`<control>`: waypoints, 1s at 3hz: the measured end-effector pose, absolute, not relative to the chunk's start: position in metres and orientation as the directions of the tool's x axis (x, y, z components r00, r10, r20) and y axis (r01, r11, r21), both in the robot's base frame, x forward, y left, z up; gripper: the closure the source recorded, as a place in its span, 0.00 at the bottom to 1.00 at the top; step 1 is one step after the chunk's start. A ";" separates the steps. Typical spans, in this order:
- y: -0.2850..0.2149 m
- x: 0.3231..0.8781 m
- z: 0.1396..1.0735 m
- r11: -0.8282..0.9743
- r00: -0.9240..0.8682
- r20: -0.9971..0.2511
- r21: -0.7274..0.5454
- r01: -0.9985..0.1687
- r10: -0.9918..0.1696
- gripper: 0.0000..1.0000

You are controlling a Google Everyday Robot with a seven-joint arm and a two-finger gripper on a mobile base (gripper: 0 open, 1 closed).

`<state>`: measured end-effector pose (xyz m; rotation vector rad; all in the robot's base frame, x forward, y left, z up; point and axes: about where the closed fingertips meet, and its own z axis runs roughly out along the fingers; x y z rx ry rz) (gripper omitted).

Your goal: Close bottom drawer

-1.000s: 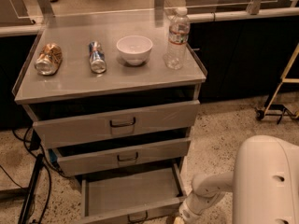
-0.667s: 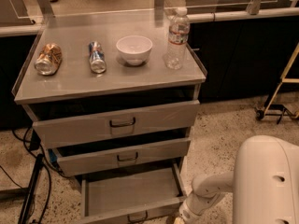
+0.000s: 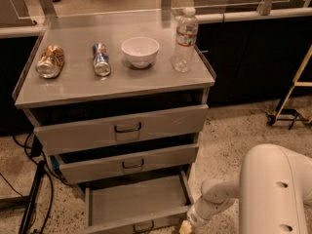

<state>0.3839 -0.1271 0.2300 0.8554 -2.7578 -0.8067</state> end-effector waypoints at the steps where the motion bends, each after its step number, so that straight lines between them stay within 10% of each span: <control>1: -0.132 0.412 0.210 0.751 -0.867 -0.006 0.496 -0.435 -0.498 1.00; 3: -0.130 0.432 0.192 0.791 -0.888 0.019 0.465 -0.398 -0.459 1.00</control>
Offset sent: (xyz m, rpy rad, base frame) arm 0.0748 -0.0037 -0.0558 -0.1411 -0.0071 -0.1730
